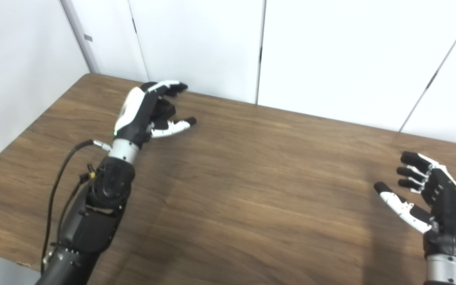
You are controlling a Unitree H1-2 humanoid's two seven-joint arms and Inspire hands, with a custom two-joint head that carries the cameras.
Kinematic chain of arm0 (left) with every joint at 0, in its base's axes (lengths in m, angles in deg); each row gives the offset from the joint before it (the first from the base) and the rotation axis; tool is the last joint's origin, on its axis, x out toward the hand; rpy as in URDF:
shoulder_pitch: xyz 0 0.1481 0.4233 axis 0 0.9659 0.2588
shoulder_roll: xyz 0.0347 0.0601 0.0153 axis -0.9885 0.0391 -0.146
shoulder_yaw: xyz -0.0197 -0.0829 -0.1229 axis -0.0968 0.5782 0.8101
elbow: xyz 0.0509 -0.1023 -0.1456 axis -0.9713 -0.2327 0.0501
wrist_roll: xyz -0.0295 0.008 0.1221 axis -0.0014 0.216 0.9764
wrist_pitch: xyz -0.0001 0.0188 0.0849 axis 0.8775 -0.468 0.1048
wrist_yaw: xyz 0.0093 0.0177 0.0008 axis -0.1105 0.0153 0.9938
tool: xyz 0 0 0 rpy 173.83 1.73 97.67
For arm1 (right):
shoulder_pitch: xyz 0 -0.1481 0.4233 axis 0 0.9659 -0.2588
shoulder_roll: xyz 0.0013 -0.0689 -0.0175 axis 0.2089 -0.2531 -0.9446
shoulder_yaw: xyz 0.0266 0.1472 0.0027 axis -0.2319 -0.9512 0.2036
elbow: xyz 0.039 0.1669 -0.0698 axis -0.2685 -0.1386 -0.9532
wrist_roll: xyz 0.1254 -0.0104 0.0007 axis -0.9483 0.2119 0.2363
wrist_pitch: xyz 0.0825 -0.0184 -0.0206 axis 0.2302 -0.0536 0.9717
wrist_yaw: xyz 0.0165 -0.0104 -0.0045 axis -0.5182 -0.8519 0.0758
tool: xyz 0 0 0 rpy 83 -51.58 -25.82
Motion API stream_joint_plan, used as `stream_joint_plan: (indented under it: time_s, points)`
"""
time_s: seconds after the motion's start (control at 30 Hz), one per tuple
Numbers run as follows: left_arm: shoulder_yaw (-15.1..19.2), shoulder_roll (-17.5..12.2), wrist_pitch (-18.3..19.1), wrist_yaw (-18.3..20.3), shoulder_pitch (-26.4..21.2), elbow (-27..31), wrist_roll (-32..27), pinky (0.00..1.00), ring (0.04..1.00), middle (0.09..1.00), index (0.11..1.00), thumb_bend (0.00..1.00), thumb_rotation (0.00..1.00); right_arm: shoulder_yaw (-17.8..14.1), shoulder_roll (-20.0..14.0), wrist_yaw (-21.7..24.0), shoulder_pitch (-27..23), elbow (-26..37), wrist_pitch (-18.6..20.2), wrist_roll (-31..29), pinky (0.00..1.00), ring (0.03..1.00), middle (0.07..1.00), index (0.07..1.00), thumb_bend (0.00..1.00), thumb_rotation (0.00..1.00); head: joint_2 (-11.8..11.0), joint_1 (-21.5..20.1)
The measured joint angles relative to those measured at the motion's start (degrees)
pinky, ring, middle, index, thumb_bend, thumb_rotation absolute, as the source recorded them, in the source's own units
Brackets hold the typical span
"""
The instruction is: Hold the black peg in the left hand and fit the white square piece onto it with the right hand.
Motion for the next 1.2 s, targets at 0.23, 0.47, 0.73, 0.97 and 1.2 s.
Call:
stream_joint_plan:
  time_s: [0.23, 0.47, 0.73, 0.97, 1.2]
  points:
    - [1.2, -2.2, 1.7, -1.9, -3.2, -1.4, 2.3, 0.68, 0.818, 0.815, 0.755, 0.73, 0.13, 0.0, 0.0, 0.0, 0.0, 0.0, 0.0, 0.1, 0.61, 0.683, 0.745, 0.708, 0.49, 0.00, -0.1, -0.3]
    - [1.4, -4.5, 1.8, -3.4, -5.4, -5.1, 4.0, 0.68, 0.811, 0.822, 0.754, 0.78, 0.25, 0.1, 0.3, 0.0, 0.1, 0.0, 0.0, 0.1, 0.60, 0.682, 0.744, 0.700, 0.48, 0.00, -0.2, -0.3]
    - [0.7, -7.7, 3.6, -4.9, -7.5, -9.6, 8.7, 0.77, 0.904, 0.891, 0.794, 0.83, 0.34, 0.2, 0.3, 0.1, 0.2, 0.1, 0.1, 0.0, 0.62, 0.692, 0.751, 0.705, 0.48, 0.00, -0.3, -0.3]
    - [-0.6, -8.9, 6.5, -6.1, -8.6, -12.4, 12.1, 0.82, 0.956, 0.933, 0.817, 0.88, 0.41, 0.3, 0.3, 0.1, 0.2, 0.2, 0.2, 0.1, 0.61, 0.689, 0.748, 0.709, 0.48, 0.00, -0.4, -0.3]
    - [-1.4, -9.7, 9.6, -6.3, -9.1, -15.0, 13.0, 0.89, 0.983, 0.958, 0.839, 0.91, 0.43, 0.3, 0.3, 0.1, 0.2, 0.2, 0.2, 0.1, 0.61, 0.690, 0.749, 0.707, 0.47, 0.00, -0.4, -0.4]
